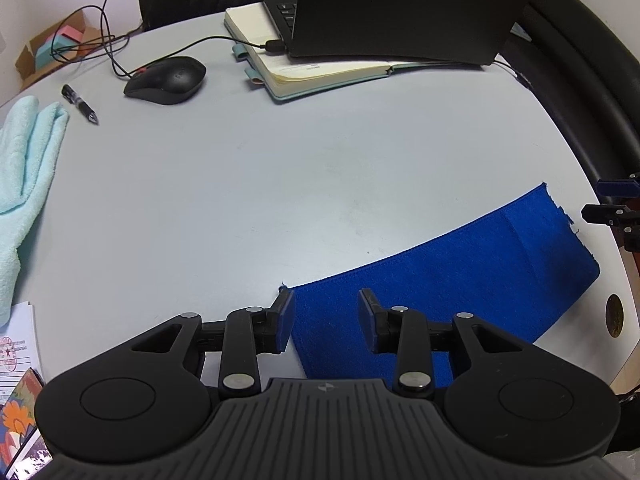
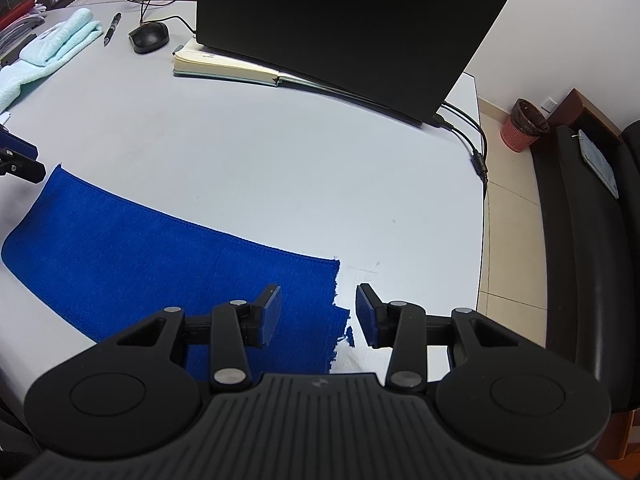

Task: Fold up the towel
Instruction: 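Open both grippers to release the towel edges, then pull both open grippers back from the flat towel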

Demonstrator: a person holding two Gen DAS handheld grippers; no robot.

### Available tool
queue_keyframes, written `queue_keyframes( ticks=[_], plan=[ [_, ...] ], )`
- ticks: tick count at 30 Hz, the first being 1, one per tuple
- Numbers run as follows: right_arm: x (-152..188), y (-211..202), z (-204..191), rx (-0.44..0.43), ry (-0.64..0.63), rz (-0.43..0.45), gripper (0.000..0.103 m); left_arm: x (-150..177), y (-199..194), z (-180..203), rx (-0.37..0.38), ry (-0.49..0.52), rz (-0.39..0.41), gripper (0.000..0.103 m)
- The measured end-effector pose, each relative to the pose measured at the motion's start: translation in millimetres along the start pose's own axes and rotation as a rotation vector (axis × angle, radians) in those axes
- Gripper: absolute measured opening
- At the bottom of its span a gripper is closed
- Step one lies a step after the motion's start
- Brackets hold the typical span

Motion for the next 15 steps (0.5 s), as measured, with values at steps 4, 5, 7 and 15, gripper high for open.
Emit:
queue_keyframes(
  ticks=[4, 5, 7, 15],
  plan=[
    [7, 0, -4, -0.005, -0.003, -0.005, 0.042, 7, 0, 5, 0.003, 0.005, -0.008, 0.038],
    [9, 0, -6, -0.006, -0.004, -0.007, 0.042, 9, 1, 7, 0.006, 0.007, -0.011, 0.038],
    [13, 1, -8, -0.010, -0.006, -0.011, 0.042, 14, 2, 11, 0.010, 0.015, -0.019, 0.038],
    [30, 7, -29, -0.043, -0.025, -0.040, 0.042, 30, 11, 31, 0.029, 0.052, -0.051, 0.038]
  ],
)
Point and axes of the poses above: each gripper's, at about its wrist camera, not at the fingertips, and y roughly the way its jaws point, z to its right, x to its underside, the point moved 9 cm from there along y, roughly the way its jaws point, and after that the axes turned 13 degrees about -z, right-handed, at the moved point
